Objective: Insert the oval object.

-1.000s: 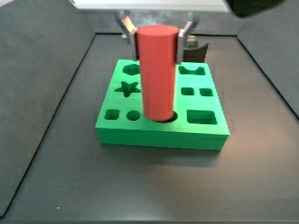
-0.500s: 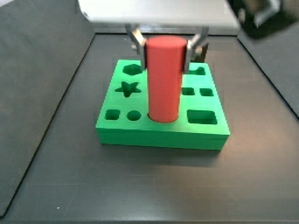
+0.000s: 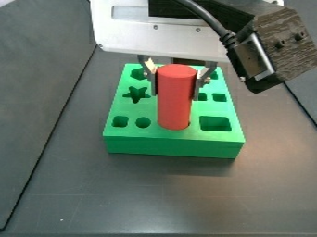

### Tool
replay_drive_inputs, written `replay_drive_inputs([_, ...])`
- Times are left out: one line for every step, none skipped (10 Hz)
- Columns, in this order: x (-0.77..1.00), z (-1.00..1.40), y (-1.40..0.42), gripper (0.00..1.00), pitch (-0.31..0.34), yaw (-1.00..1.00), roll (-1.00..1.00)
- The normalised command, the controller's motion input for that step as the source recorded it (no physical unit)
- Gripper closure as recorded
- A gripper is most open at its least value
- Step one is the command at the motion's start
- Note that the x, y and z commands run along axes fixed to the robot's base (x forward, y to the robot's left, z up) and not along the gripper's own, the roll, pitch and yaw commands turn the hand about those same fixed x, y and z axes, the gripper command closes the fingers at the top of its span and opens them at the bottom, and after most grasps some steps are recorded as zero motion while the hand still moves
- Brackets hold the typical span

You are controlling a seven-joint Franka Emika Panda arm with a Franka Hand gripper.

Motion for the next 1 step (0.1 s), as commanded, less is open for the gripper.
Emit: replay_drive_inputs([0.00, 0.00, 0.00, 1.00, 0.000, 0.00, 0.00])
